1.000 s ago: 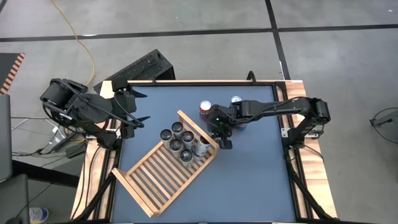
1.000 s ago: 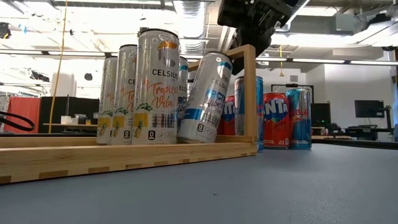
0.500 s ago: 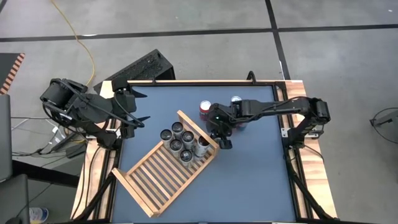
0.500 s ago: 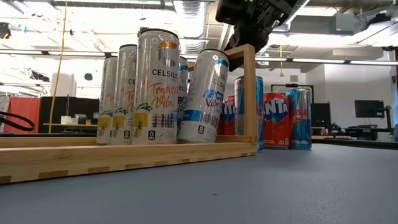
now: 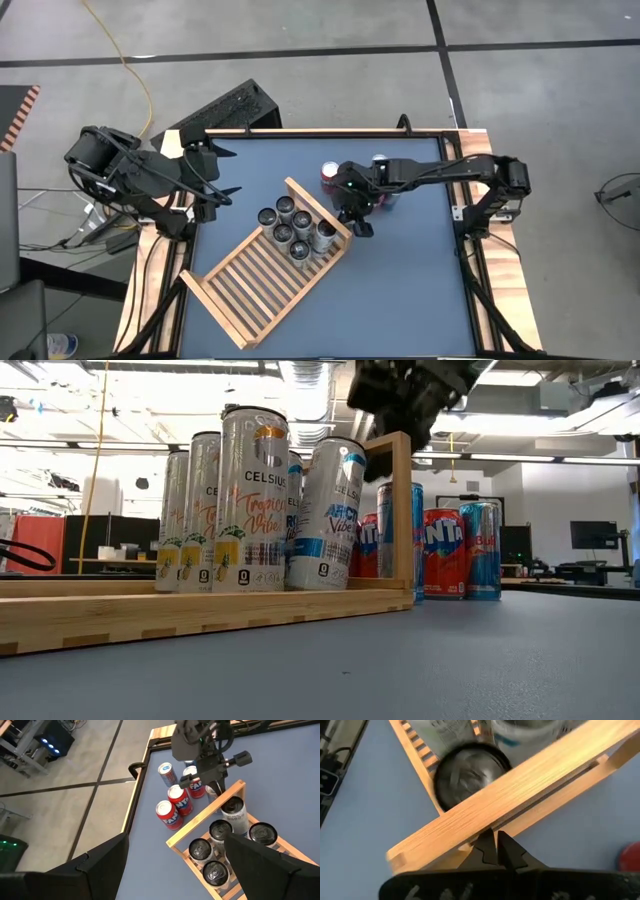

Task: Place canned beverage on shelf
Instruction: Adjust the white blue soda can on the shelf

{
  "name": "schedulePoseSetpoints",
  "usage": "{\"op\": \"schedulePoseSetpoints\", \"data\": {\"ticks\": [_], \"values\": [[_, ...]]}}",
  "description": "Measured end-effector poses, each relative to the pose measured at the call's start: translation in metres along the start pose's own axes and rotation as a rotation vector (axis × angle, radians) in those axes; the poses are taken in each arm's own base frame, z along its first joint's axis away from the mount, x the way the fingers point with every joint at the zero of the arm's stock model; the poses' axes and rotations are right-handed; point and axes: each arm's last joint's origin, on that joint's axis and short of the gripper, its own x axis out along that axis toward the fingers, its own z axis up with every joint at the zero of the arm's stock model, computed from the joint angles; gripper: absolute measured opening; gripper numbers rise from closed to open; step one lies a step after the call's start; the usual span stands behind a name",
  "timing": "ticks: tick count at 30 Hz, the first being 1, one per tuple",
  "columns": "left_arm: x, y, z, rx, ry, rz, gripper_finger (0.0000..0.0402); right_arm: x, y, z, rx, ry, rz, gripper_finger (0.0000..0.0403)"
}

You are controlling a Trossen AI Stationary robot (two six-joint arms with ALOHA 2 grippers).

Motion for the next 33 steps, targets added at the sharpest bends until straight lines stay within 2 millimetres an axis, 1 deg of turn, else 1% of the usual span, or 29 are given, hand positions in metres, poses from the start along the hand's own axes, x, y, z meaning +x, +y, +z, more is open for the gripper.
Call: {"op": "schedulePoseSetpoints", "data": {"ticks": [2,9,14,22,33], "values": [[0.000,0.000,0.000,0.000,-0.001,0.009,0.0315,0.002,0.000,-0.002,-0.001,0.004,0.000,0.0000],[0.000,0.001,0.000,0.000,-0.005,0.043,0.0315,0.002,-0.001,0.001,-0.020,-0.028,-0.004,0.0000],[0.000,0.001,0.000,-0.009,-0.006,0.049,0.0315,0.002,-0.001,0.002,-0.035,-0.042,0.027,0.0000],[0.000,0.001,0.000,-0.018,-0.007,0.052,0.0315,0.013,-0.004,-0.012,-0.017,-0.056,0.068,0.0000],[0.000,0.002,0.002,-0.028,-0.021,0.077,0.0315,0.015,-0.005,-0.011,-0.036,-0.098,0.083,0.0000]]}}
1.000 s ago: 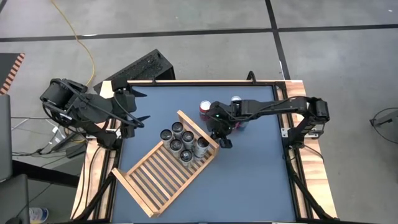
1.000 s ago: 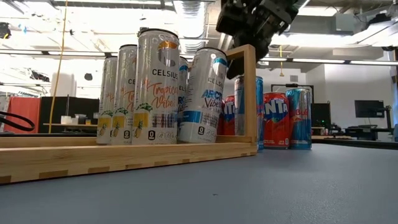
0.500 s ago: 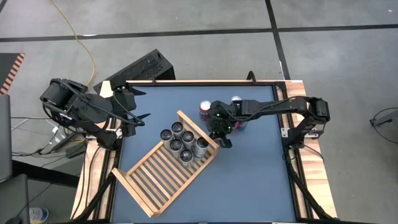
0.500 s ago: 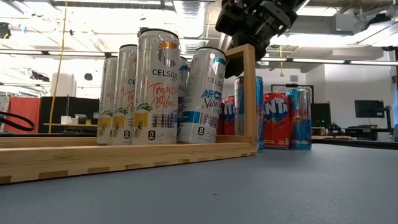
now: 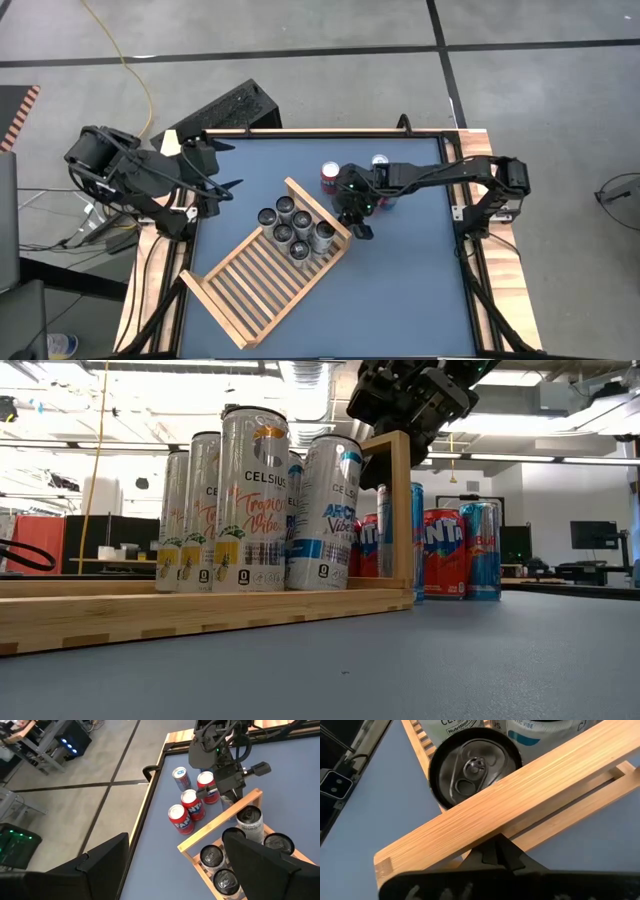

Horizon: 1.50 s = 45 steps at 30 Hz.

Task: Place canned beverage on shelf
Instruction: Adjust the white blue soda can on the shelf, then put the bottom blue soda can on the shelf

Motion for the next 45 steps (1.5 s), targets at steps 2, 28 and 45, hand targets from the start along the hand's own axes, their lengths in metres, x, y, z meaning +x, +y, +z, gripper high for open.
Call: {"op": "schedulePoseSetpoints", "data": {"ticks": [2,28,45], "values": [[0.000,0.000,0.000,0.000,0.000,0.000,0.0315,0.000,0.000,0.000,-0.009,0.000,0.002,0.0000],[0.000,0.000,0.010,-0.081,-0.080,0.014,0.0315,-0.005,-0.007,-0.001,-0.017,-0.027,0.085,0.0000],[0.004,-0.006,0.012,-0.141,-0.073,-0.024,0.0315,-0.091,0.006,0.011,-0.022,-0.169,-0.192,0.0000]]}}
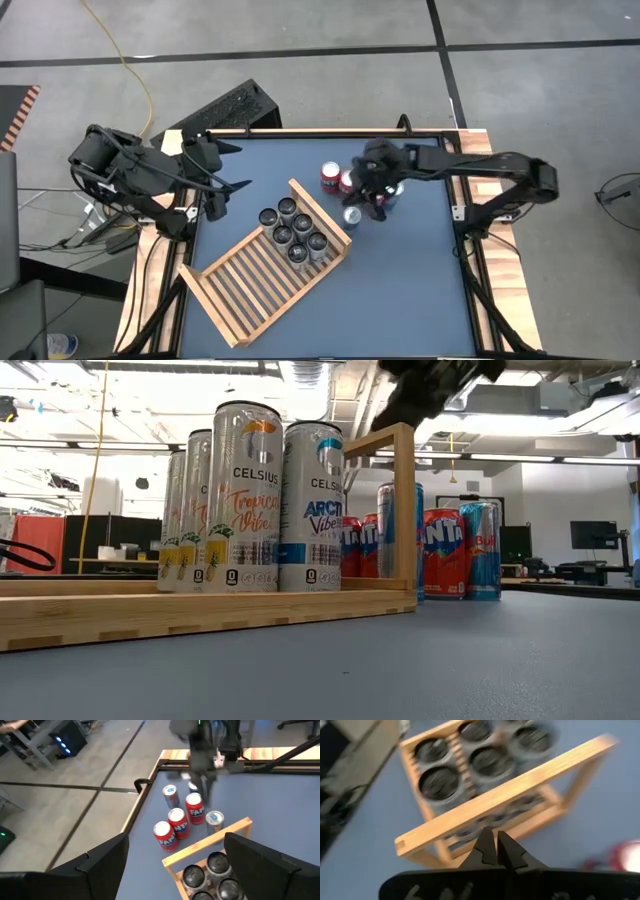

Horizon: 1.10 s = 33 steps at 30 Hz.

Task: Place canned beverage on shelf
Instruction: Put the bottom blue soda can on the shelf

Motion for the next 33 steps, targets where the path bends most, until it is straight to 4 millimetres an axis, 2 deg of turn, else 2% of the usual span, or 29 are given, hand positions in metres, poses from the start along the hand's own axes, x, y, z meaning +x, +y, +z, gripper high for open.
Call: {"op": "schedulePoseSetpoints", "data": {"ticks": [2,5,8,12,16,19,27,33], "values": [[0.004,-0.004,0.000,-0.011,0.010,-0.013,0.0315,-0.019,0.001,0.004,-0.002,-0.029,-0.100,0.0003],[0.009,-0.010,0.001,-0.022,0.029,-0.034,0.0315,-0.042,0.003,0.002,0.020,-0.026,-0.146,0.0029],[0.015,-0.016,0.001,-0.031,0.050,-0.064,0.0315,-0.053,0.007,-0.006,0.067,0.030,-0.146,0.0085],[0.018,-0.023,0.001,-0.054,0.066,-0.090,0.0315,-0.053,0.018,-0.014,0.078,0.130,-0.107,0.0184],[0.011,-0.028,0.002,-0.099,0.037,-0.131,0.0315,-0.044,0.026,-0.018,0.048,0.221,-0.183,0.0269],[0.001,-0.028,0.001,-0.127,0.015,-0.133,0.0315,-0.034,0.027,-0.017,0.019,0.239,-0.194,0.0300],[-0.005,-0.032,0.000,-0.105,-0.005,-0.118,0.0315,0.013,0.031,-0.022,-0.041,0.332,-0.130,0.0311],[-0.009,-0.032,-0.001,-0.121,-0.014,-0.116,0.0315,0.035,0.032,-0.029,-0.069,0.393,-0.104,0.0311]]}}
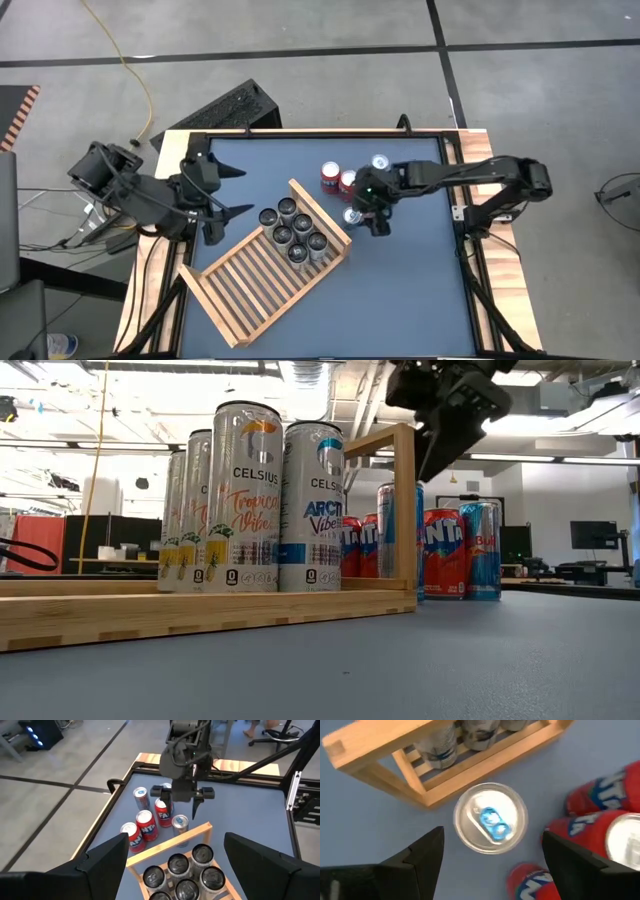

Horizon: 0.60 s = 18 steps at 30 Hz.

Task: Place canned beverage on shelf
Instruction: Put the bottom blue soda can on the shelf

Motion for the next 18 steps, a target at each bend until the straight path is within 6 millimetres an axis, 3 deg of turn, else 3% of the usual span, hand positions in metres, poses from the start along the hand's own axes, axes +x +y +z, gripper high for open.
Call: {"op": "schedulePoseSetpoints", "data": {"ticks": [13,18], "values": [[-0.003,0.001,-0.001,0.006,-0.003,0.001,0.0315,0.028,0.003,0.006,-0.060,0.011,0.033,0.0311],[-0.006,0.005,0.000,-0.004,-0.014,0.007,0.0315,0.035,0.006,0.006,-0.068,0.027,0.042,0.0291]]}}
